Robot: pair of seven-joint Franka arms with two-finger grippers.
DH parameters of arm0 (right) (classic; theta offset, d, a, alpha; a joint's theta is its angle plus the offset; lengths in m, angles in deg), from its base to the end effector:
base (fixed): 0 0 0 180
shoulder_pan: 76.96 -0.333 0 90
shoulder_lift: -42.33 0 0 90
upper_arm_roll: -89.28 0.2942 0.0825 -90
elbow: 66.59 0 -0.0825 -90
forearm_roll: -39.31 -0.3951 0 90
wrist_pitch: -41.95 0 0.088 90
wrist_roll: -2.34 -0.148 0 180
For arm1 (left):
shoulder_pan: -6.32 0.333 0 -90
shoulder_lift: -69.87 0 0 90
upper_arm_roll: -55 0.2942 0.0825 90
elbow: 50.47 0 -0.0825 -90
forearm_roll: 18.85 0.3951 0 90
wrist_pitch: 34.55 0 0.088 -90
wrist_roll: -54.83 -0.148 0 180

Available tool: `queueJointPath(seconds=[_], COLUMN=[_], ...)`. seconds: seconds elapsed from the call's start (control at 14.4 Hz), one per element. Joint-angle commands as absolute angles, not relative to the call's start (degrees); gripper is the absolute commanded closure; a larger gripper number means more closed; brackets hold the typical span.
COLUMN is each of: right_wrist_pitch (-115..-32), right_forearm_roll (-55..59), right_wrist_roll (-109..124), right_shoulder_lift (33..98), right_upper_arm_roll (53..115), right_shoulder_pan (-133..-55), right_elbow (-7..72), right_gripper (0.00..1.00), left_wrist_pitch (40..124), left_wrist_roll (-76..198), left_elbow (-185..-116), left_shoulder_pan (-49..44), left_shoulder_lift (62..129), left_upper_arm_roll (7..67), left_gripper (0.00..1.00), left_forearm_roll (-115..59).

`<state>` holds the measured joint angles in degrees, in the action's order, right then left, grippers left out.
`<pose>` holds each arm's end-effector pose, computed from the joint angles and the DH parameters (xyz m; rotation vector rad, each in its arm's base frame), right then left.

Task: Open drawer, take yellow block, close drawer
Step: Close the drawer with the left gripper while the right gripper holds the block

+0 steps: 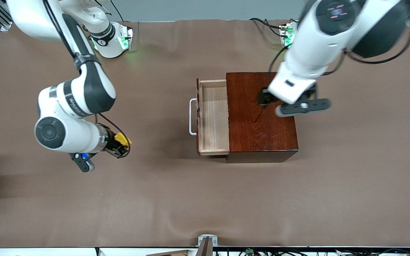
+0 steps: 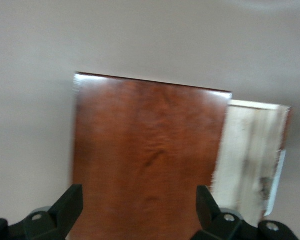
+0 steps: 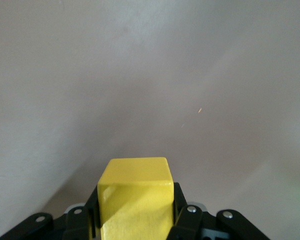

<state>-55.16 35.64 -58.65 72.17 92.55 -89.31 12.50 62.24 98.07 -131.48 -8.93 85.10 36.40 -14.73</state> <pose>0.6485 0.1850 0.3351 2.8192 -1.2102 -0.3357 0.5531 -0.3345 0.4947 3.1065 0.2613 0.0164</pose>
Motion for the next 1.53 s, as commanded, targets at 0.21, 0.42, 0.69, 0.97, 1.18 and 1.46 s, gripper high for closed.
queueJointPath(seconds=[0.21,0.42,0.69,0.97,1.18,1.46], right_wrist_pitch=[-66.48,-67.74,-72.9,-77.58,-80.73,-86.97], right_forearm_roll=[38.69,38.69,38.78,38.78,38.78,38.78], right_wrist_roll=[-40.67,-32.05,-20.01,-6.05,2.32,7.79], right_shoulder_lift=[61.86,60.53,59.21,58.41,58.5,58.24], right_upper_arm_roll=[93.06,92.63,88.94,83.67,80.67,80.06], right_shoulder_pan=[-82.52,-79.35,-78.28,-78.02,-77.41,-76.26], right_elbow=[31.64,34.66,40.44,46.08,49.68,55.83], right_gripper=[1.0,1.0,1.0,1.0,1.0,1.0], left_wrist_pitch=[69.24,75.56,81.46,88.74,94.72,97.11], left_wrist_roll=[119.04,129.59,141.47,152.45,159.22,166.69], left_elbow=[-122.91,-121.83,-120.17,-116.3,-116.12,-116.12], left_shoulder_pan=[-18.8,-24.77,-37.59,-47.2,-48.79,-53.53], left_shoulder_lift=[95.6,99.3,104.13,110.99,113.37,117.5], left_upper_arm_roll=[37.59,40.05,51.01,58.86,59.39,63.6], left_gripper=[0.0,0.0,0.0,0.0,0.0,0.0], left_forearm_roll=[-15.16,-13.67,-13.67,-13.76,-13.67,-13.67])
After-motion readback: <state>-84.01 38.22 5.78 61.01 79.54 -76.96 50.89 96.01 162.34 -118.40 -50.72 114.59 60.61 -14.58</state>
